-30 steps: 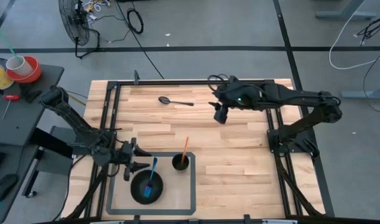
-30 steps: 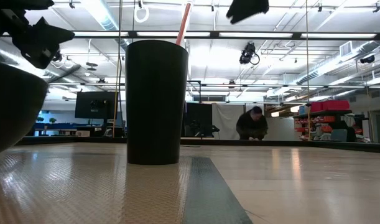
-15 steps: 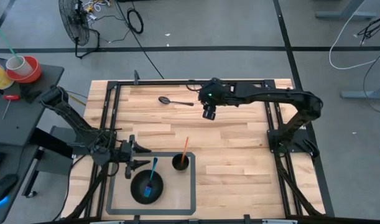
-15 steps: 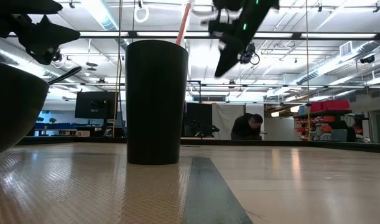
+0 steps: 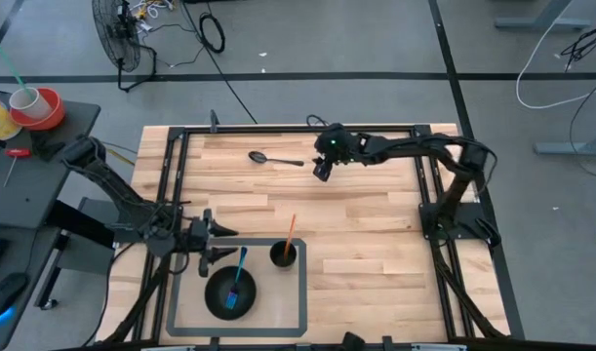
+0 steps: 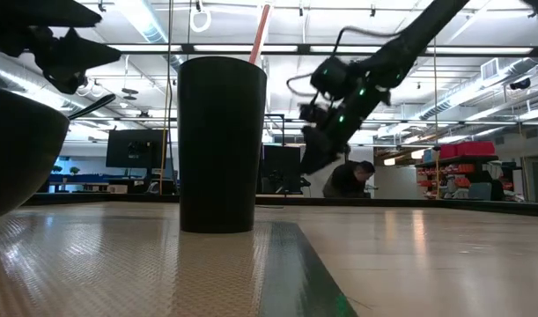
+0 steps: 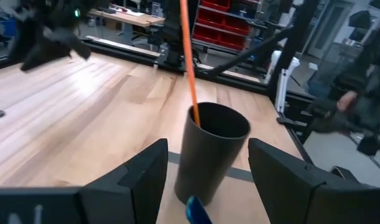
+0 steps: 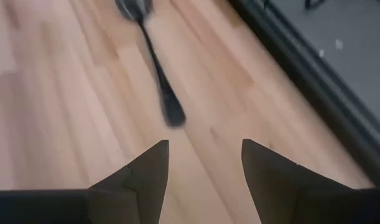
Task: Pick & Place Utensil
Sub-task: Put the black spoon into the black bowl
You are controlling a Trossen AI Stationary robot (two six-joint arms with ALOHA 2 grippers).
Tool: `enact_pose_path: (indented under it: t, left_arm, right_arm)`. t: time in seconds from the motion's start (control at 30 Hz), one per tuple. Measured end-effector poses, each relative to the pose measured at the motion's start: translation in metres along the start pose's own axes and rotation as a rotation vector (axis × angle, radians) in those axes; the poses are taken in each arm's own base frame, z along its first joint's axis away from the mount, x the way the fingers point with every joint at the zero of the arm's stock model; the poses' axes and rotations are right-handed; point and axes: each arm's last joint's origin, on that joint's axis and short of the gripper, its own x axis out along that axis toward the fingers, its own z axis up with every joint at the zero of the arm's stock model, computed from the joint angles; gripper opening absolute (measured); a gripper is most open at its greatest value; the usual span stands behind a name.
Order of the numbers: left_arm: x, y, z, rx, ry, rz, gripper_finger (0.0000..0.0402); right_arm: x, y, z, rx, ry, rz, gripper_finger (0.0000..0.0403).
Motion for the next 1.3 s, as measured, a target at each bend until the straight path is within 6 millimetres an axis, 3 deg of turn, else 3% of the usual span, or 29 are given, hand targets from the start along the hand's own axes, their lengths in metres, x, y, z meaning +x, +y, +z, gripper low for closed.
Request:
enact_pose_path:
  t: [0.2, 0.43, 1.3]
  left_arm:
    - [0.005, 0.005, 0.002, -0.017, -0.015, 0.045, 0.0227]
    - [0.007, 0.008, 0.003, -0.027, -0.021, 0.065, 0.0227]
    - [0.007, 0.009, 0.004, -0.049, -0.033, 0.089, 0.0227]
  right_arm:
    - [0.040, -0.002, -0.003, 0.006, 0.070, 0.035, 0.0206]
    - [0.063, -0.003, 0.010, -0.067, 0.082, 0.012, 0.0206]
    - [0.083, 0.005, 0.009, -0.478, 0.107, -0.048, 0.0206]
